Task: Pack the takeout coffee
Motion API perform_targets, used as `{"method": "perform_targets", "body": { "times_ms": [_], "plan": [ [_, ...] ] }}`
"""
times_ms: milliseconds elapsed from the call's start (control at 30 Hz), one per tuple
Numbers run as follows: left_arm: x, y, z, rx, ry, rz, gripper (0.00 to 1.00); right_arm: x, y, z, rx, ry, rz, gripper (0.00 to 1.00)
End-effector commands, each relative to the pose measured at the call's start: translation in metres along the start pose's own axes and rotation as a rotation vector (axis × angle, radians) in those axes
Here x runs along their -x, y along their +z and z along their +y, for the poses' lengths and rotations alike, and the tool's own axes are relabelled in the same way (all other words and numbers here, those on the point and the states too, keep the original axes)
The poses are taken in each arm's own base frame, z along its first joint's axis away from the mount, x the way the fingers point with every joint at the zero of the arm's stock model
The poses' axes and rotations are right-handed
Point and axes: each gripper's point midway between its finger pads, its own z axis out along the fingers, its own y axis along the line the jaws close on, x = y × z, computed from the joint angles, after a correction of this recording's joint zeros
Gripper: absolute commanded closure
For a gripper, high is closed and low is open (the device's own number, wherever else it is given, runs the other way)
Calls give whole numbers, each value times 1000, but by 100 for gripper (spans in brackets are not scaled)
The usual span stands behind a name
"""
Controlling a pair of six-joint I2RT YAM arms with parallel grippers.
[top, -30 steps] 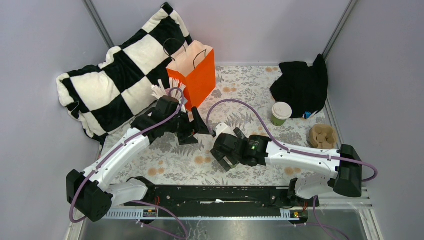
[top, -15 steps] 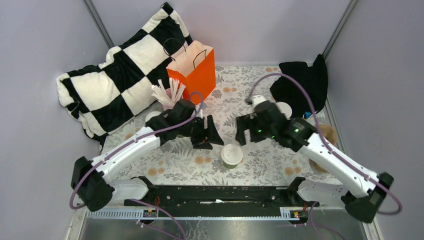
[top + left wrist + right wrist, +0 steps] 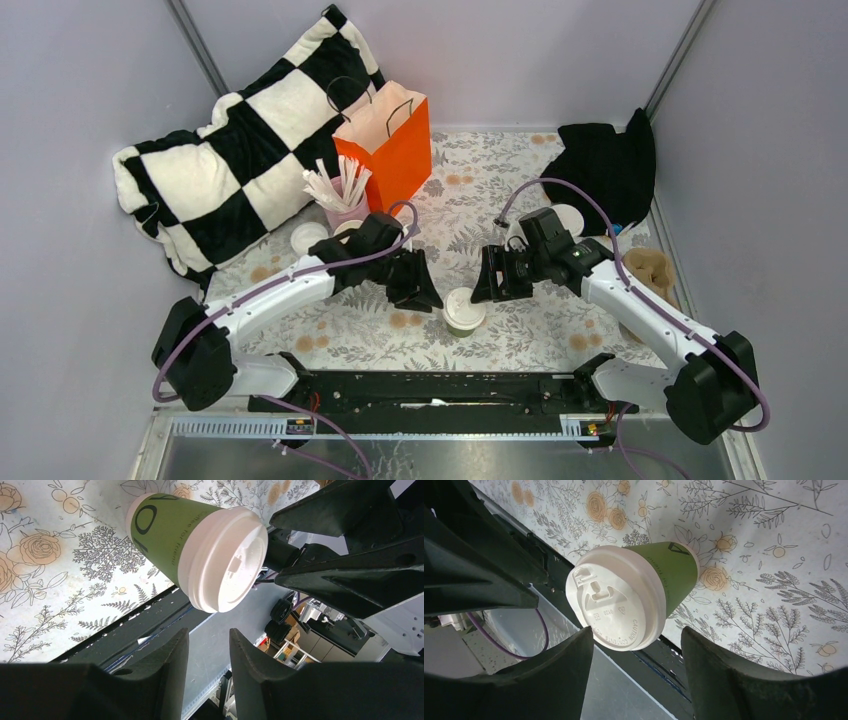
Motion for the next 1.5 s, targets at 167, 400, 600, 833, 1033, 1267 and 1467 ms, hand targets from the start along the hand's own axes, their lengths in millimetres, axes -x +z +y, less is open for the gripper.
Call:
{"method": "perform_targets", "body": {
  "times_ms": [167, 400, 600, 833, 1033, 1267, 1467],
  "plan": [
    [2, 11, 3, -8, 20, 15, 65, 3, 5, 6, 65, 0, -11, 32],
    [5, 18, 7, 16, 15, 36, 65, 3, 8, 4, 64, 0, -4, 33],
    [7, 21, 8, 20, 19, 39, 65, 2, 9, 5, 73, -3, 4, 33],
    [10, 21, 5, 17, 25, 32, 63, 0, 11, 4, 78, -3, 18, 34],
    [10, 22, 5, 18, 24, 34, 61, 0, 11, 5, 80, -3, 17, 34],
    [13, 26, 10, 44, 15, 35, 58, -2, 12, 4, 81, -2, 22, 34],
    [11, 30, 29, 131, -8, 49, 62, -6, 16, -3, 59, 19, 40, 37]
  ]
}}
